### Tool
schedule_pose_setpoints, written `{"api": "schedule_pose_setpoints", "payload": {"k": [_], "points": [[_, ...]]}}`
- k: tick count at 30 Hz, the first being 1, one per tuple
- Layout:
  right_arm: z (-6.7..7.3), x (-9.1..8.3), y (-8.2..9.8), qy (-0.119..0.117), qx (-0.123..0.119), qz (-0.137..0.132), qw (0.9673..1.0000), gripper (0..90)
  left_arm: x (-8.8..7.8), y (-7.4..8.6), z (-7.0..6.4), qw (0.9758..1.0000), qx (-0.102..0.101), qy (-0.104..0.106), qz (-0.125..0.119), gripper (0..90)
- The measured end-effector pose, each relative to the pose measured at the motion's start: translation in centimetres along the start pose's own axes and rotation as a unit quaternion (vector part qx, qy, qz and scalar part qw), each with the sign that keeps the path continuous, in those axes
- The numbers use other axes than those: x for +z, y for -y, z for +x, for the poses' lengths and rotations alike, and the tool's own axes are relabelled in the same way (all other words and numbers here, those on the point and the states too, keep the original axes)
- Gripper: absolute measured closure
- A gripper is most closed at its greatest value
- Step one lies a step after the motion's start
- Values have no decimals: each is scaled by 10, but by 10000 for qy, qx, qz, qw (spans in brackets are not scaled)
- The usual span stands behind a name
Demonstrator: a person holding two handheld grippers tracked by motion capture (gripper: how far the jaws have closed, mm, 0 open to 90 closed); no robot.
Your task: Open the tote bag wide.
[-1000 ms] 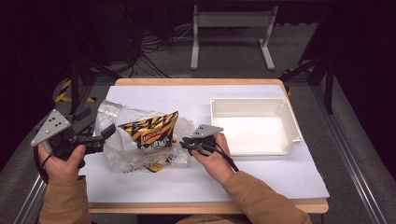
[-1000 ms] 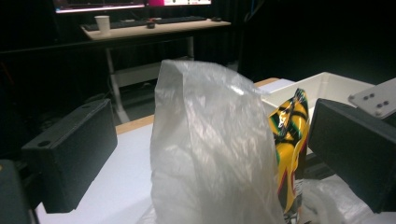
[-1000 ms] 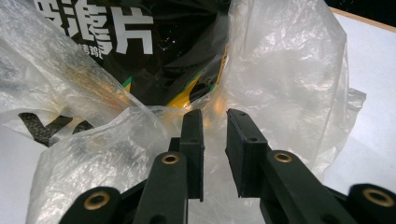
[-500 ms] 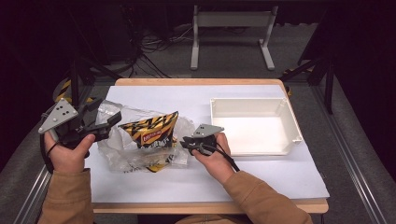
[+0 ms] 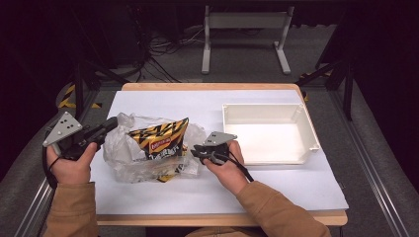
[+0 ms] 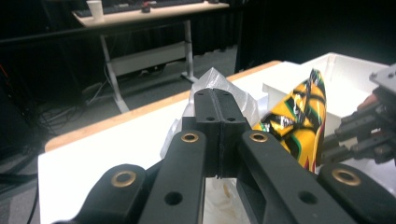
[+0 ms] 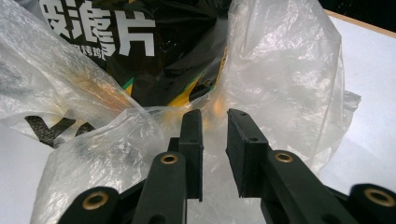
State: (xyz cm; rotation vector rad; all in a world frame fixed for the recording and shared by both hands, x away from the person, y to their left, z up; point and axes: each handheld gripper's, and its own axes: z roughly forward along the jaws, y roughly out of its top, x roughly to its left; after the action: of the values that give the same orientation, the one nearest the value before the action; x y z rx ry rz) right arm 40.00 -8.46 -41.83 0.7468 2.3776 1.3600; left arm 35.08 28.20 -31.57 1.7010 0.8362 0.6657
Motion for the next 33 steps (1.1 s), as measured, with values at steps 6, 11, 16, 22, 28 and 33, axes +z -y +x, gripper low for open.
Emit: {"api": "schedule_pose_setpoints", "payload": {"k": [6,11,16,22,28,33], "points": [[0,0,1,3,5,4,10000,761,0,19,7,9993,-143,-314,124,900],[0,0,2,10,14,17,10000,761,-2,35,11,9984,-222,-443,286,900],[0,1,4,25,31,31,10000,761,6,57,9,9971,-241,-394,605,900],[-1,4,7,38,48,95,9999,760,23,90,9,9923,-358,-272,1153,900],[1,7,10,69,-14,132,9999,744,35,106,11,9883,-487,-153,1436,899],[4,10,12,72,-59,176,9998,732,49,112,6,9831,-388,-61,1786,899]]}}
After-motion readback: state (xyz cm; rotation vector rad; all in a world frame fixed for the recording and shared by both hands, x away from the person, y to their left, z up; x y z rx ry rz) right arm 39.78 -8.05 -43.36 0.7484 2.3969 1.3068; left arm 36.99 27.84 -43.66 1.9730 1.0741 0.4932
